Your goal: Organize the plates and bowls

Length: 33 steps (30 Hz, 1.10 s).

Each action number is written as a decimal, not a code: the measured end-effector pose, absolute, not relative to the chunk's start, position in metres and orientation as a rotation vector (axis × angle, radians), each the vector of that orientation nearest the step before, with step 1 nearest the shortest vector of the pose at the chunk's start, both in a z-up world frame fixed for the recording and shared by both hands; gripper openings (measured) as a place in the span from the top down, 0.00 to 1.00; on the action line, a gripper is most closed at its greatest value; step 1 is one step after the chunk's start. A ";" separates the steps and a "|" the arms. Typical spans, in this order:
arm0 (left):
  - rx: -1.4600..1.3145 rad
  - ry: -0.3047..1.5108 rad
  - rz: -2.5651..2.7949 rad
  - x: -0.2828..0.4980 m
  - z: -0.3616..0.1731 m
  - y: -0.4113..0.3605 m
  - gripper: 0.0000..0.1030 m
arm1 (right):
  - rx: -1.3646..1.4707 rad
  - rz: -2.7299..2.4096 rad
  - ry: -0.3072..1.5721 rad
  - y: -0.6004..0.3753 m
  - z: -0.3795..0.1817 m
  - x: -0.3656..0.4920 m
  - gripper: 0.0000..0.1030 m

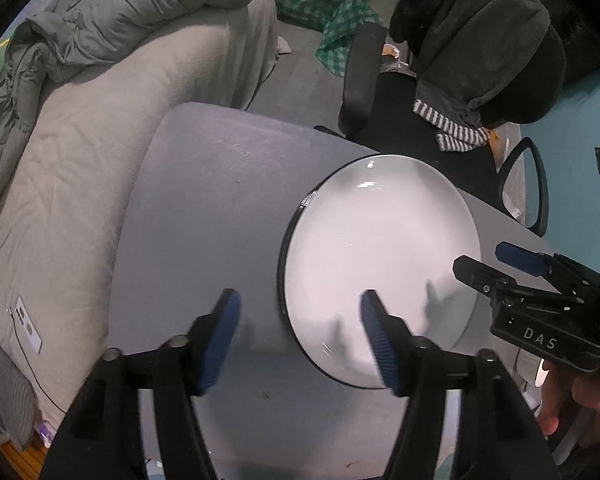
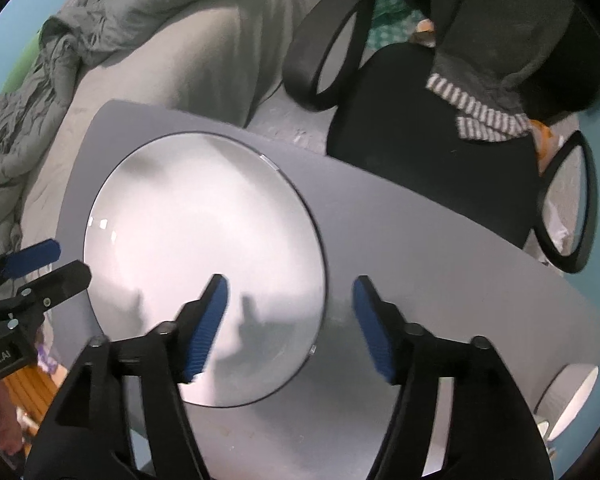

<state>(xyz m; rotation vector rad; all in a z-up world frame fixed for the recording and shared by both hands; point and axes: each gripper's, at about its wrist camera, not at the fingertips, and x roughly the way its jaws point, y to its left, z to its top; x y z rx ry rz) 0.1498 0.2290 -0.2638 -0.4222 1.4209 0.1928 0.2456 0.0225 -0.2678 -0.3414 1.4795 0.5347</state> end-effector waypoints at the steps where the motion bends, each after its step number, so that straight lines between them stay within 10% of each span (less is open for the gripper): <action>1: -0.415 1.413 0.186 0.148 -0.261 0.227 0.29 | -0.336 0.529 1.476 0.021 -0.265 0.244 0.32; 33: -0.148 1.253 -0.159 0.125 -0.149 0.050 0.17 | -0.139 0.294 1.326 -0.151 -0.152 0.167 0.32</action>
